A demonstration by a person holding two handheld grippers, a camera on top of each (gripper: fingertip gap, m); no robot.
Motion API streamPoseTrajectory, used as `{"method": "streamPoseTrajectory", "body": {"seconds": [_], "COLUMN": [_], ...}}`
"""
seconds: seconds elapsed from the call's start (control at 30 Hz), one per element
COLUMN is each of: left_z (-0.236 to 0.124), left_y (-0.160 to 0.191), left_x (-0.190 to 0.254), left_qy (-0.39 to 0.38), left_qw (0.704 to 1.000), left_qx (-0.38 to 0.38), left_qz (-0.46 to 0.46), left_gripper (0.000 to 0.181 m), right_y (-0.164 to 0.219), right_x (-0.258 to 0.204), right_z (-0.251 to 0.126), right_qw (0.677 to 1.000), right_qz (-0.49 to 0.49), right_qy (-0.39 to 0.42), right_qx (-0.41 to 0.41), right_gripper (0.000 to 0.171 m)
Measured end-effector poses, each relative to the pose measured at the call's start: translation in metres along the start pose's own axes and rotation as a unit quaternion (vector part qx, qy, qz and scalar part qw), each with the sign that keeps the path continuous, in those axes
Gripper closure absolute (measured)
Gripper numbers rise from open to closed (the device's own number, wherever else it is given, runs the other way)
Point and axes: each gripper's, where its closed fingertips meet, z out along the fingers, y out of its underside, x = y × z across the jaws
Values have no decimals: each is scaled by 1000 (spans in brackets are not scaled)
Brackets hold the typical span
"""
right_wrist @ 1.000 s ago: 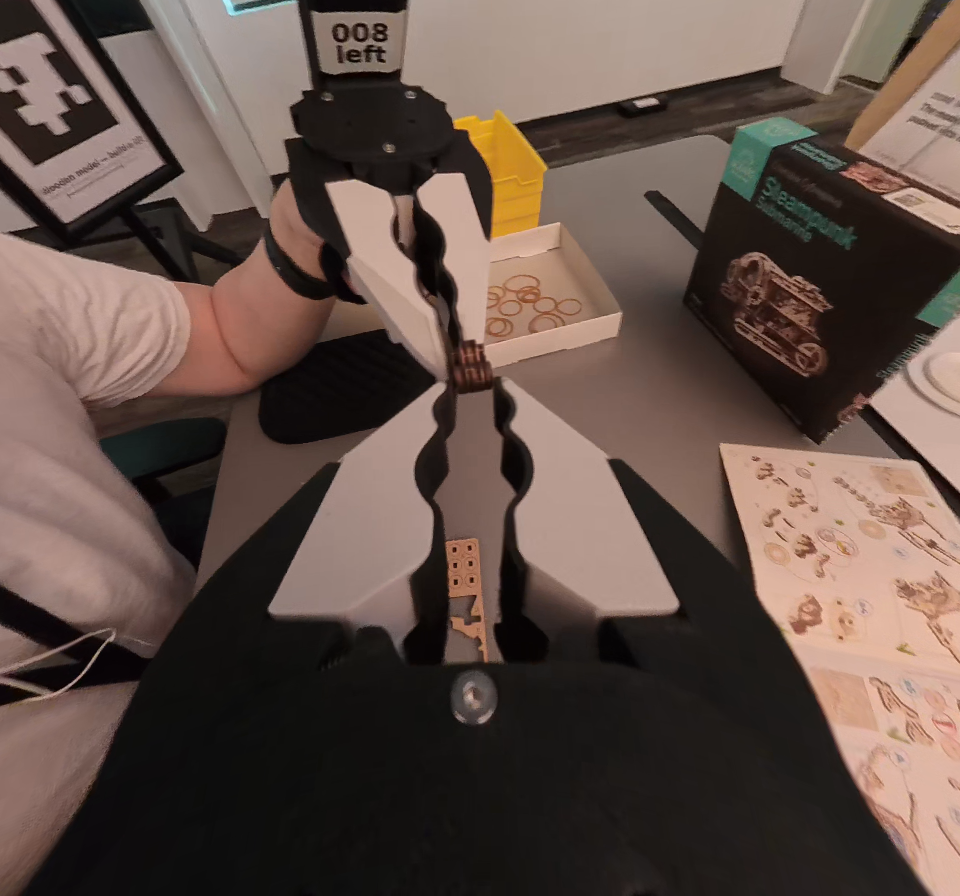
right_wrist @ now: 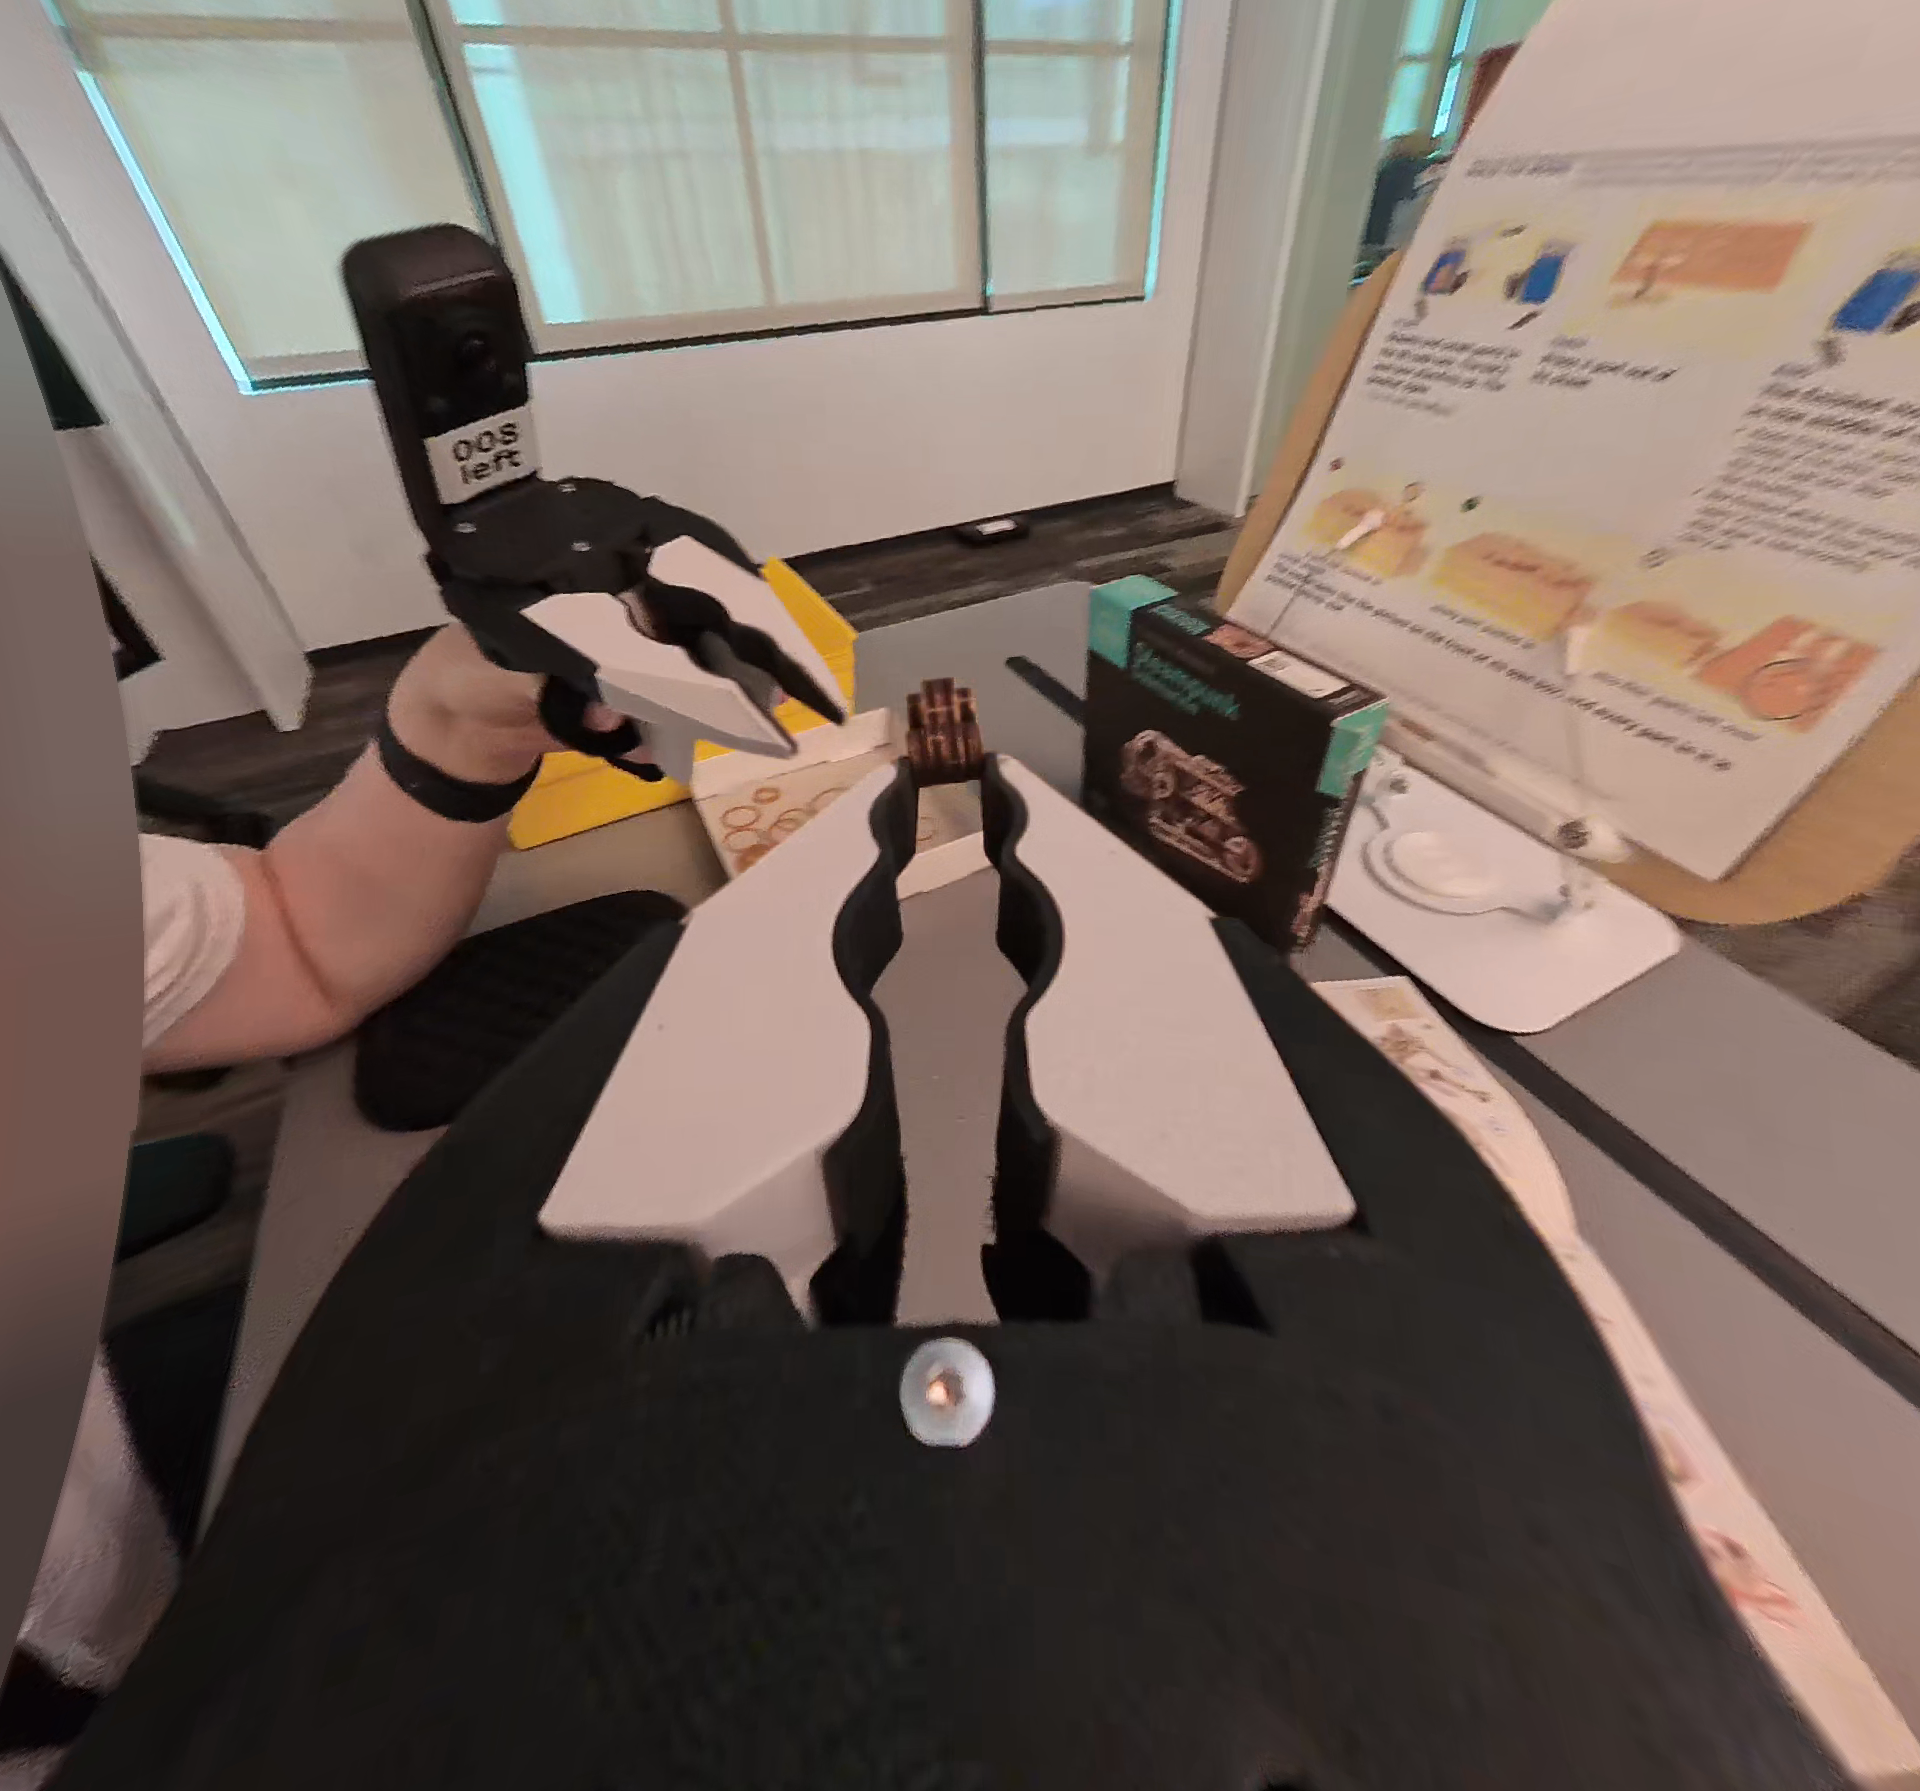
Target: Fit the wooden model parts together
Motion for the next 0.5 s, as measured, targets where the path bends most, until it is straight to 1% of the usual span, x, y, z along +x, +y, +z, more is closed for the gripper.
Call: {"method": "streamPoseTrajectory", "body": {"seconds": [0.13,0.27,0.5], "left_z": [-3,-1,-1], "left_y": [-6,-4,-3], "left_x": [5,8,2], "left_qy": [-3,-5,-10], "left_qw": [1000,1000,1000], "left_qx": [9,2,0], "left_qz": [13,24,15], "left_gripper": [166,166,166], "right_y": [-2,-1,-3], "right_x": [9,11,14], "right_z": [-3,-2,-5], "right_qw": [998,996,994], "right_qz": [-34,-52,-71], "right_qy": [48,68,87], "right_qx": [-2,-10,-11], "right_gripper": [161,160,160]}}
